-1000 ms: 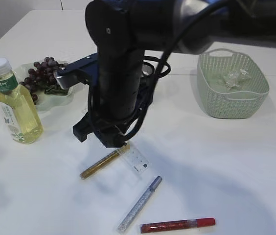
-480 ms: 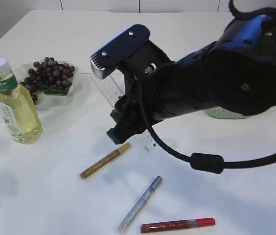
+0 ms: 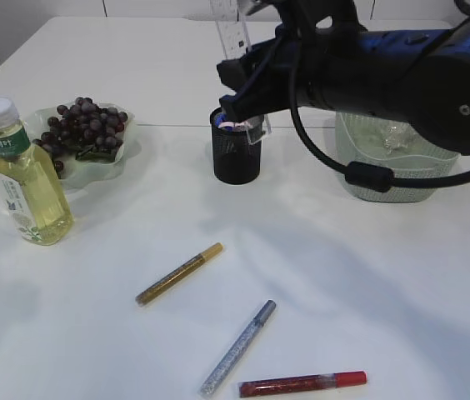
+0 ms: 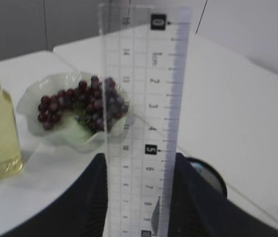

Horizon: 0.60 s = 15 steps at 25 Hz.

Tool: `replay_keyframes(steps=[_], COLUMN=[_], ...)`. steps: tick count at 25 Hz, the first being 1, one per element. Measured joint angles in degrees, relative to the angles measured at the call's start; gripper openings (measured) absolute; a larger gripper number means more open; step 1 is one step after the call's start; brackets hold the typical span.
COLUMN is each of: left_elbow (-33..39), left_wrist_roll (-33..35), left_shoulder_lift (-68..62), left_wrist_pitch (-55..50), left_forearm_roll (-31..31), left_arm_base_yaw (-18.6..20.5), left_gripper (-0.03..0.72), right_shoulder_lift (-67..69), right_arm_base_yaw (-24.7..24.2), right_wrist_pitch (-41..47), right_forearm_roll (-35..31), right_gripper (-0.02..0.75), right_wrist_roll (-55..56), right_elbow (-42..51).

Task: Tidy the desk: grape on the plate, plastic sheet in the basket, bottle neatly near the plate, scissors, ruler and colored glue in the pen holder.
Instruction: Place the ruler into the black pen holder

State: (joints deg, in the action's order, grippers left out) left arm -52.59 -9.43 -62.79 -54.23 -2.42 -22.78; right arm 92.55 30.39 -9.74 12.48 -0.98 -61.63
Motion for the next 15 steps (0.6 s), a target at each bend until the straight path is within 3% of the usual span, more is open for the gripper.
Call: replay_keyframes(steps=[4,15], left_elbow=[0.0,0.0], left_wrist_roll=[0.0,0.0], left_shoulder_lift=[0.0,-0.2], left_wrist_pitch=[0.8,4.6], left_forearm_roll=[0.0,0.0], left_arm_base_yaw=[0.0,0.0], left_gripper=[0.432,0.432], right_shoulder_lift=[3.7,18.4], right_arm_base_yaw=[-3.0,-5.7], right_wrist_pitch=[-9.0,-13.6], right_forearm_roll=[-1.9,-3.5], right_gripper=[0.300,0.300], right_wrist_roll=[0.0,-0.6], right_elbow=[-1.4,-17.6])
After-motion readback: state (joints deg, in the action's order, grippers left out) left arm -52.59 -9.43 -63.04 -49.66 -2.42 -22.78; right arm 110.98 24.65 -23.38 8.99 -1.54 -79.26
